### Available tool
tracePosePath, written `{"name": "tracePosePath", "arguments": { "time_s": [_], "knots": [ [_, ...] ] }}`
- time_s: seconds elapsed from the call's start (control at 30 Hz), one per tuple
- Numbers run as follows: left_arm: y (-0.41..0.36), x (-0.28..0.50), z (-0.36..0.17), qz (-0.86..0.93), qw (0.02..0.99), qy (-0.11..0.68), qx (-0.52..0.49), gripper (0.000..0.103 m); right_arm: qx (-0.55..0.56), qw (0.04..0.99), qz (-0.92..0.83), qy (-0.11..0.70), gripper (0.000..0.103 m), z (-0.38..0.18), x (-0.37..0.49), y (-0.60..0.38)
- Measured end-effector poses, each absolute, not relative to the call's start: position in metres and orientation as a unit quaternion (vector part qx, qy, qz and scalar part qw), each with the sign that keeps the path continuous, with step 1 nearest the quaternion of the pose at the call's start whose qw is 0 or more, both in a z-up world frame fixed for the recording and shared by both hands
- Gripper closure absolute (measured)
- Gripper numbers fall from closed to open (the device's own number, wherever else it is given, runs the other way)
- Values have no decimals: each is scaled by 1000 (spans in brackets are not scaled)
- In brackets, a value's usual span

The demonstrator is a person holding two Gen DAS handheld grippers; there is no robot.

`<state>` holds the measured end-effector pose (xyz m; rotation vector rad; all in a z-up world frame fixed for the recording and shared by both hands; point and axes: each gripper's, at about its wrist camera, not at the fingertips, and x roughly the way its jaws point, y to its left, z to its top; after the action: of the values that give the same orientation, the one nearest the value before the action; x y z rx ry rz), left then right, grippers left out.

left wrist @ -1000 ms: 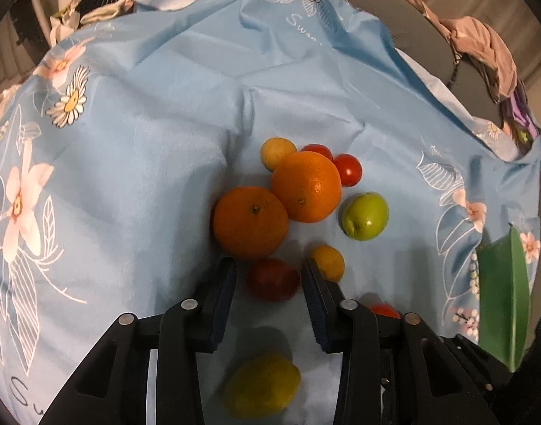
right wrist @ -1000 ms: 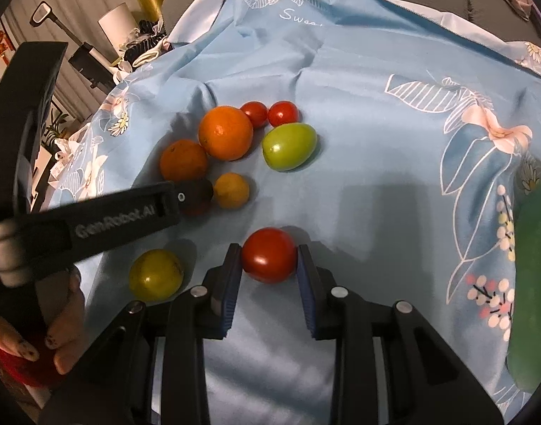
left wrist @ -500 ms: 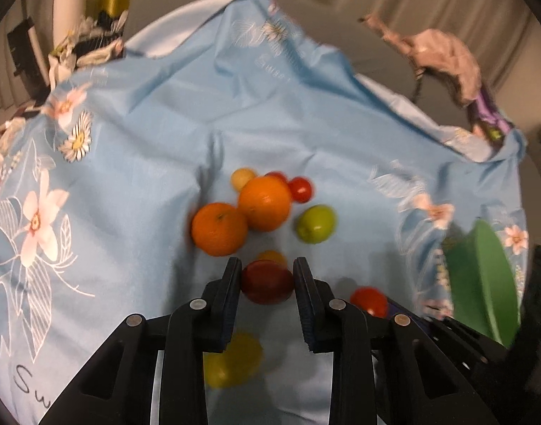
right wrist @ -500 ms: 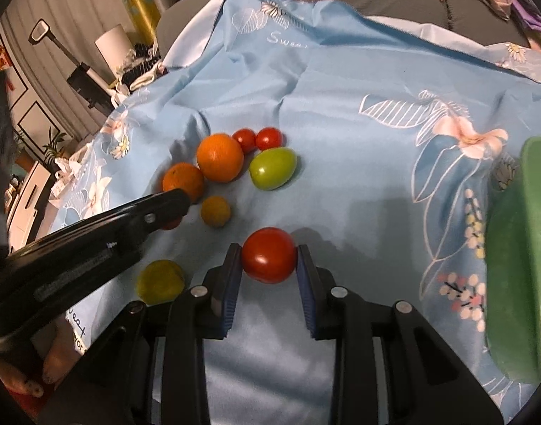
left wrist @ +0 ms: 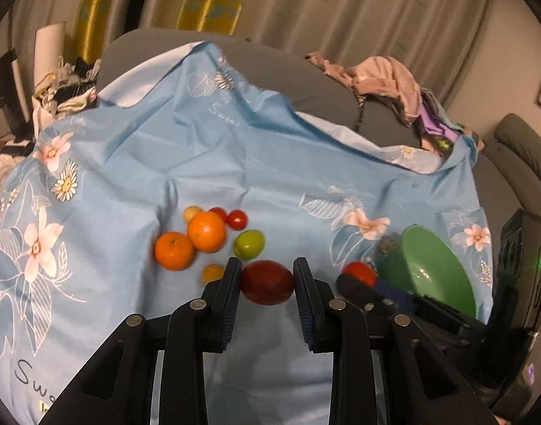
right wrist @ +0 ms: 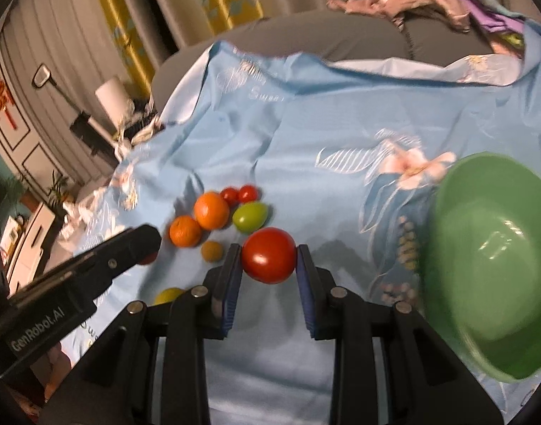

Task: Organize fruits
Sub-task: 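Carry the right tomato into the green bowl and open while the left does likewise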

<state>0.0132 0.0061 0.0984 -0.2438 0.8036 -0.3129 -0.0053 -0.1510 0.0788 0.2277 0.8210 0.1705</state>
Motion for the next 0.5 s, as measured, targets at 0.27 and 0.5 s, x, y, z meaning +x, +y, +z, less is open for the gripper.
{"name": "tracePosePath", "arguments": {
  "time_s": [0.27, 0.5],
  "knots": [
    [-22, 9, 107, -178, 902, 379, -103, 73, 151, 922, 47, 354, 72, 101, -22, -191],
    [-69, 10, 119, -224, 896, 376, -74, 73, 198, 925, 7, 324, 72, 109, -40, -241]
  ]
}}
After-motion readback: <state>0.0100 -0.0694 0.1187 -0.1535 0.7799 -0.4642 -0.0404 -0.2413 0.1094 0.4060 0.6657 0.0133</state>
